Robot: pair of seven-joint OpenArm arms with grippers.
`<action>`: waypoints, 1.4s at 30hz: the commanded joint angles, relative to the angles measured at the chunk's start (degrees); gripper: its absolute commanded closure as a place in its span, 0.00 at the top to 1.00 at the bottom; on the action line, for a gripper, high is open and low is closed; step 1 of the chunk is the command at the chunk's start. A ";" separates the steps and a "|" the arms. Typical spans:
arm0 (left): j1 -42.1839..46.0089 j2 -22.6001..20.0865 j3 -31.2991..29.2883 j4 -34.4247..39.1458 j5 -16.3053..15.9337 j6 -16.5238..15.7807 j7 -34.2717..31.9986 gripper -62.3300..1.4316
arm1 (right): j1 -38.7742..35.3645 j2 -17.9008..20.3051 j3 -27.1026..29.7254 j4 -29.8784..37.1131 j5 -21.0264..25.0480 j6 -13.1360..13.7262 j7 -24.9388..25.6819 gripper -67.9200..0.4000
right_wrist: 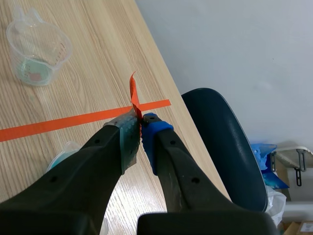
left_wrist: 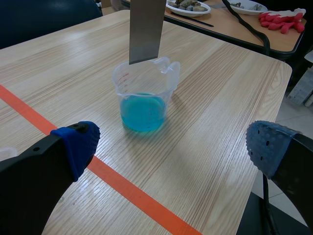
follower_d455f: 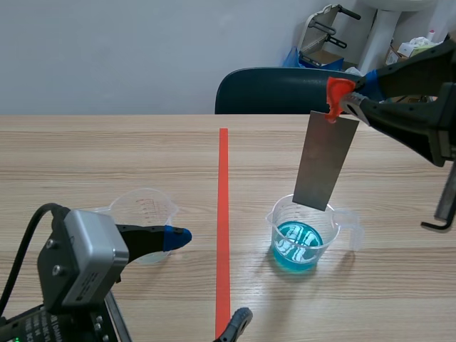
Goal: Do the redox reaction experiment
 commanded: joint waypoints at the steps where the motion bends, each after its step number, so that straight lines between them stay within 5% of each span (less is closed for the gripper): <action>1: -0.02 0.46 -0.20 1.05 0.11 -0.13 -0.61 1.00 | 0.37 0.59 0.31 0.74 0.83 0.35 0.63 0.02; 21: -0.20 0.50 -0.20 1.03 0.04 -0.15 -0.48 1.00 | 0.37 0.59 0.31 0.74 0.83 0.35 0.61 0.02; 26: -0.66 3.17 -0.20 0.02 0.50 -0.09 -0.44 0.60 | 0.37 0.59 0.31 0.74 0.83 0.35 0.61 0.02; 34: -5.75 10.32 0.02 -6.73 0.50 -0.24 -0.39 0.12 | 0.37 0.59 0.31 0.74 0.83 0.35 0.61 0.02; 42: -12.46 18.08 0.31 -15.02 0.50 -2.38 -0.33 0.07 | 0.37 0.59 0.31 0.74 0.83 0.35 0.61 0.02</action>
